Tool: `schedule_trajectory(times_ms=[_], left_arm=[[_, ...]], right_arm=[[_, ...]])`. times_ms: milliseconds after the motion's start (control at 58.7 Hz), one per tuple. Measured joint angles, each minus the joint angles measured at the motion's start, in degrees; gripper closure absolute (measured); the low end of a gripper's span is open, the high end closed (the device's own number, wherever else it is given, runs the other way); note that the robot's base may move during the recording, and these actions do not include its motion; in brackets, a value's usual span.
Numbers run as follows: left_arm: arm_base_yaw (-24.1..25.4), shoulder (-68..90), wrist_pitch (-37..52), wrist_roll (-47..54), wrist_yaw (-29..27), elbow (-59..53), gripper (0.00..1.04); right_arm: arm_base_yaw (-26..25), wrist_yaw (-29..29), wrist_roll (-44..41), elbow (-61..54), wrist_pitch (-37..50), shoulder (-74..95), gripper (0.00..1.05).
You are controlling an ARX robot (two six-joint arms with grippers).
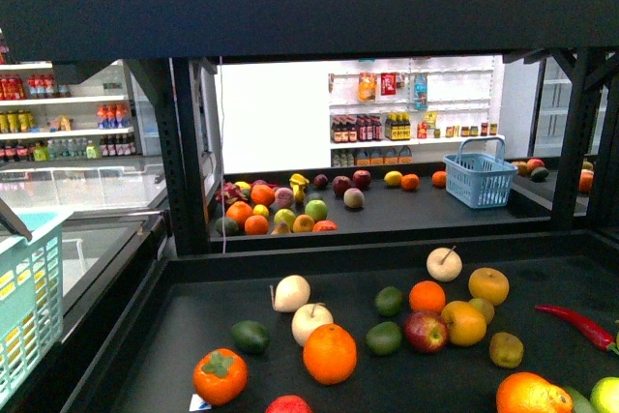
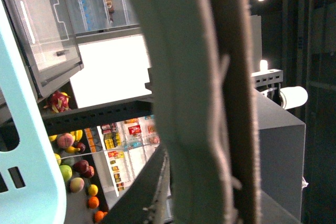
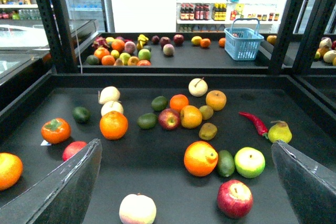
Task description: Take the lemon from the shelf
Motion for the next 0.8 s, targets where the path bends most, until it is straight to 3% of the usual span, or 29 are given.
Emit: schedule_trajectory(times_ms=[102, 204, 358, 613, 801], left_arm=[[0.15, 0.0, -0.59, 1.27, 0.44, -1.11, 0.58], [0.17, -0.02, -1.27, 2.36, 1.36, -1.62, 0.42], [0.13, -2.91, -6.21, 6.71, 1.81, -3.45, 0.07], [-0.02, -12.0, -18.36, 15.21, 1.57, -6.16, 0.08], [-1.03, -23.67, -37.68, 34.6, -7.58, -9.01, 0.08]], right_arm=[[0.0, 0.0, 0.0, 0.0, -0.02, 0.0, 0.07], [0.0, 0.0, 0.0, 0.0, 0.0, 0.0, 0.07], [0.0, 0.0, 0.0, 0.0, -0.02, 0.0, 0.07], [0.0, 0.0, 0.0, 0.0, 0.0, 0.0, 0.07], [0.0, 0.0, 0.0, 0.0, -0.02, 0.0, 0.07]])
